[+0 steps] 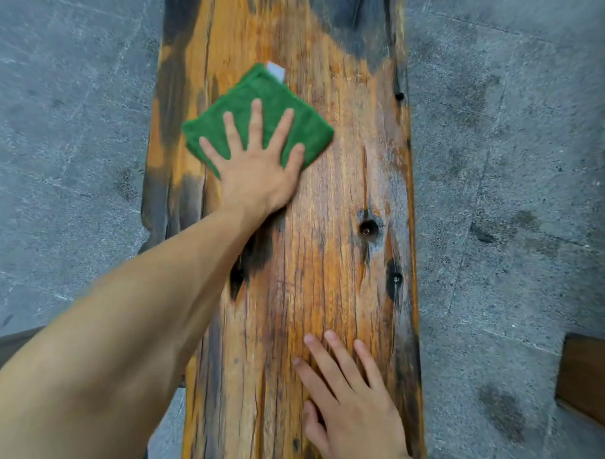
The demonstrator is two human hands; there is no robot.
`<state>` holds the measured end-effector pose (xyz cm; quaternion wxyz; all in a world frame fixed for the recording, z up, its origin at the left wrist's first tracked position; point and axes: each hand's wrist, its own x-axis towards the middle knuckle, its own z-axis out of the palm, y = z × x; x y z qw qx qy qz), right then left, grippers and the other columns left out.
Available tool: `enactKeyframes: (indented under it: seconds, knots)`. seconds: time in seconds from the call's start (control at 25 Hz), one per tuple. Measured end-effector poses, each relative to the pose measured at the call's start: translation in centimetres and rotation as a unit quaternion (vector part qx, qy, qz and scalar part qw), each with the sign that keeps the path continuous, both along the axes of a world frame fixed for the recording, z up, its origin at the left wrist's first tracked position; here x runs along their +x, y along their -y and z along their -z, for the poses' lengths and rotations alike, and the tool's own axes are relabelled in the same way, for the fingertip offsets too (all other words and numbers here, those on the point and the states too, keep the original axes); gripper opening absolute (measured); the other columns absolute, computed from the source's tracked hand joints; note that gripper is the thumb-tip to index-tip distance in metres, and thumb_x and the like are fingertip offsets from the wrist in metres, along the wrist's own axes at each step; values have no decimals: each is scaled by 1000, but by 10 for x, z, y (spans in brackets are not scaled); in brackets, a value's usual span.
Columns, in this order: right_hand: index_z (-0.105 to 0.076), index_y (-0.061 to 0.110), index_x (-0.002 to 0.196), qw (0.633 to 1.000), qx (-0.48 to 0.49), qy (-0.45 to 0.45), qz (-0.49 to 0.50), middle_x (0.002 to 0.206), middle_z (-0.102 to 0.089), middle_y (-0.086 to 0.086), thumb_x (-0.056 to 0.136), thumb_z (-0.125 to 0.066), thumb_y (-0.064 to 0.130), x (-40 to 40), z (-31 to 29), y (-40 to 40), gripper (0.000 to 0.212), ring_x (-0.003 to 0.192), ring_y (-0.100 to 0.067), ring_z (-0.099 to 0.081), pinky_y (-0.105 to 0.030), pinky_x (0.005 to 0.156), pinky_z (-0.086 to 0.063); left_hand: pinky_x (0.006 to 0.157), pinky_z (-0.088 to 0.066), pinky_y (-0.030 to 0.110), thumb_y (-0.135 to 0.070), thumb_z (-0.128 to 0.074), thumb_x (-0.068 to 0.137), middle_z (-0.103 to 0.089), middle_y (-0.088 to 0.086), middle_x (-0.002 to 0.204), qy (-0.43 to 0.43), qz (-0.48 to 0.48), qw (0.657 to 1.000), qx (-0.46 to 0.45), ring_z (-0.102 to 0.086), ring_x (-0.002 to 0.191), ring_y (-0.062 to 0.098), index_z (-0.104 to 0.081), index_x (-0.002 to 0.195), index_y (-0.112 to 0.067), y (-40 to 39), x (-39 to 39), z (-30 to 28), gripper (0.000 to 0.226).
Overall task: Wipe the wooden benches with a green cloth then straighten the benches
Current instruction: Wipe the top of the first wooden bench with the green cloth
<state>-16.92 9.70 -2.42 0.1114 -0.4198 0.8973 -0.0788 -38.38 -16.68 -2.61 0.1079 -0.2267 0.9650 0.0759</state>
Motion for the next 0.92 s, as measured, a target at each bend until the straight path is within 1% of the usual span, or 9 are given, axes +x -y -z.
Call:
enactKeyframes:
  seconds: [0.12,0.24,0.32,0.36,0.44,0.56,0.68,0.76,0.92]
  knots:
    - [-53,33,136,1000,-3,9,9,156,-41,1,76,-56,46,-1,0,-1,62,142,-23,-38,-50,113,-27,111,10,76,-69,-4,97,17,-6,168,22,185,983,-9,17,152,39,6,155,-54,-76,-16,-6,60]
    - [-57,34,132,999,-16,32,22,154,-44,3,72,-59,45,-1,-1,-1,62,141,-21,-42,-48,113,-29,115,10,71,-64,-6,100,13,-7,168,29,393,919,3,14,153,37,2,156,-53,-114,26,-12,58]
    - [-61,33,130,998,-26,39,30,152,-46,3,69,-61,43,-3,-2,-2,62,140,-20,-44,-47,113,-30,119,4,67,-63,-13,101,4,-5,169,12,467,884,10,7,154,36,-4,156,-51,-91,82,-8,57]
    - [-61,32,130,998,-29,42,31,152,-46,3,69,-62,42,-3,-3,-2,62,140,-20,-44,-47,113,-31,120,-1,66,-64,-17,102,0,-3,169,3,460,888,11,3,155,36,-8,157,-51,-67,108,-7,57]
    - [-61,32,132,998,-34,46,29,155,-41,3,71,-62,41,-3,-3,-4,61,141,-21,-42,-47,114,-29,119,-11,67,-67,-19,101,-4,0,170,2,364,931,4,1,155,35,-8,156,-52,-8,140,-3,59]
    - [-58,29,136,997,-53,38,41,158,-35,-1,76,-59,41,-10,-2,-5,62,144,-23,-37,-47,115,-26,120,-5,65,-74,-15,95,2,7,170,17,62,998,-17,5,155,36,-1,154,-57,64,131,-6,63]
    - [-52,22,143,996,-47,15,79,160,-32,-7,86,-50,44,-56,0,8,60,149,-28,-26,-51,117,-22,120,6,65,-72,-15,97,11,11,169,33,-143,989,3,10,152,43,3,155,-55,88,76,-6,63]
    - [-47,23,146,994,-31,12,107,161,-30,-6,91,-45,47,-106,2,23,60,151,-29,-20,-52,120,-17,116,10,69,-71,-12,97,14,14,168,46,-175,983,0,13,151,47,7,155,-52,87,37,-5,64]
    - [-38,27,149,988,11,-3,155,162,-29,-5,92,-40,50,-167,4,46,61,151,-30,-17,-54,122,-13,115,12,71,-67,-10,99,19,12,167,43,-69,997,-10,14,151,47,10,155,-51,66,-21,-6,62]
